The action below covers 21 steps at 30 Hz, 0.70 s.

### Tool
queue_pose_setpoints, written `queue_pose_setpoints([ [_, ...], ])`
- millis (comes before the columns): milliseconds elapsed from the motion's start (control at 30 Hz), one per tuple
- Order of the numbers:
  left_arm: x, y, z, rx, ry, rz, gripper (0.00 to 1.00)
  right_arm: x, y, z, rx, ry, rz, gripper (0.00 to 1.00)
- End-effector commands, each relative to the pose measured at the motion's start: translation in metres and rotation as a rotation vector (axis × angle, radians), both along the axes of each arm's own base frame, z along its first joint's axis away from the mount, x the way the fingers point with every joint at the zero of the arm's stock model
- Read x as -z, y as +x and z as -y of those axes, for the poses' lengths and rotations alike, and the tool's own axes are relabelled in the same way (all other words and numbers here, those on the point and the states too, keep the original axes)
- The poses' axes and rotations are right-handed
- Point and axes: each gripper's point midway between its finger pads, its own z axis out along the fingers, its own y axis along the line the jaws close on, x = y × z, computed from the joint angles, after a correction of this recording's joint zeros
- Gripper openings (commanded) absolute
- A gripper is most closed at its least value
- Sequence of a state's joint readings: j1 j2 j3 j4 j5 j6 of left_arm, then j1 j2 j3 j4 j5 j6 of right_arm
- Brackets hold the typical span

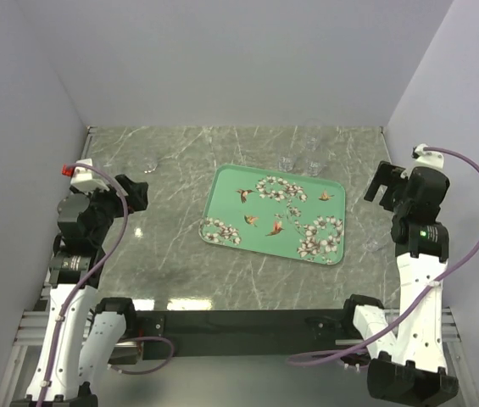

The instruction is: Place the glasses into the tray

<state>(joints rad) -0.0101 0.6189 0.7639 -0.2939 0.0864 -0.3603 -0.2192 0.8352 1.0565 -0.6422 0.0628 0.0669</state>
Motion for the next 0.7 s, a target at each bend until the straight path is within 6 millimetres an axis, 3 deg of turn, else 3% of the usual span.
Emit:
queue_pose_setpoints([
  [0,-0.009,0.001,0.015,0.093,0.011,0.063,0.99,-0.012,-0.007,-0.007,-0.101,-0.09,0.022,1.0],
  [100,-0.008,0.003,0.02,0.125,0.01,0.07,0.99,-0.017,-0.015,-0.027,-0.303,-0.222,0.056,1.0],
  [133,-0.008,0.004,0.022,0.136,0.017,0.07,0.99,-0.011,-0.016,-0.046,-0.437,-0.239,0.073,1.0],
  [233,-0.006,0.008,0.024,0.156,0.034,0.055,1.0,-0.017,-0.026,-0.058,-0.565,-0.404,0.146,1.0],
  [333,-0.001,0.009,0.021,0.144,0.037,0.041,0.99,-0.014,-0.026,-0.054,-0.556,-0.394,0.091,1.0],
  [433,0.001,0.009,0.021,0.145,0.038,0.039,0.99,0.025,-0.014,-0.039,-0.555,-0.31,-0.164,1.0],
  [533,0.002,0.01,0.02,0.139,0.041,0.031,1.0,0.049,-0.018,-0.03,-0.565,-0.293,-0.274,1.0],
  [667,0.002,0.009,0.018,0.124,0.042,0.035,0.99,0.06,-0.027,-0.005,-0.529,-0.339,-0.331,1.0],
])
